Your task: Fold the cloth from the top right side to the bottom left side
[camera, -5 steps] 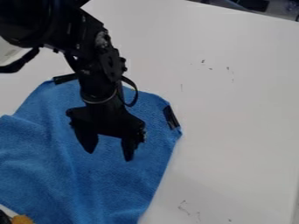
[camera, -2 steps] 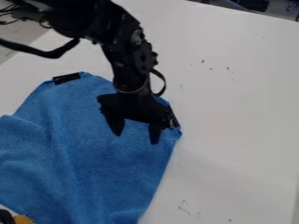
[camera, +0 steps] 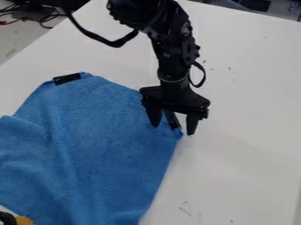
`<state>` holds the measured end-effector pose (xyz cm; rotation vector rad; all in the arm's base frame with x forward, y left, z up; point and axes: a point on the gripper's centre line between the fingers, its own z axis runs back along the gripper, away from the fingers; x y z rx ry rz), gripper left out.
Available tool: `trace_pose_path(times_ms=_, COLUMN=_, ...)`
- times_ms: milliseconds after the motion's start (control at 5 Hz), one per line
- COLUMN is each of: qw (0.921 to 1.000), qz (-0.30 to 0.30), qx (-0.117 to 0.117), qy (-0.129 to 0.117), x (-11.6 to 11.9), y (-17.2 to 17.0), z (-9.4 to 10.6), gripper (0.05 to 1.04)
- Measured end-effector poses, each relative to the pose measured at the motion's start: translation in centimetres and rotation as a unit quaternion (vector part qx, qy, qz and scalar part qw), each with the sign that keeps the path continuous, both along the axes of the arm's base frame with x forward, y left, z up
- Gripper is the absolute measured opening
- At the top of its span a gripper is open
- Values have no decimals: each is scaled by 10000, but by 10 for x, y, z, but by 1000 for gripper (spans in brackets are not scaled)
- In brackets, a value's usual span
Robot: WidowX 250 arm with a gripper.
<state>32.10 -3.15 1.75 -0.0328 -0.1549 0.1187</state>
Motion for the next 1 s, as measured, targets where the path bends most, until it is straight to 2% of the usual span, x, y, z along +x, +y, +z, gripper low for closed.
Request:
trace_pose_path(times_ms=200, qw=9999, qz=-66, qx=15, qy=99, x=8, y=-6, z=0, gripper=1001)
trace_pose_path(times_ms=400, qw=9998, qz=-92, qx=-21, qy=202, x=12, y=-8, z=-11, gripper=1001)
trace_pose_path(times_ms=600, qw=9996, qz=6, qx=-176, qy=210, x=18, y=-6, z=-15, gripper=950)
trace_pose_path(times_ms=800, qw=9995, qz=-17, qx=-294, qy=105, x=29, y=-5, z=-19, gripper=686)
trace_pose_path(times_ms=1000, qw=9995, qz=-99, qx=-311, qy=48, x=35, y=-6, z=-19, gripper=423)
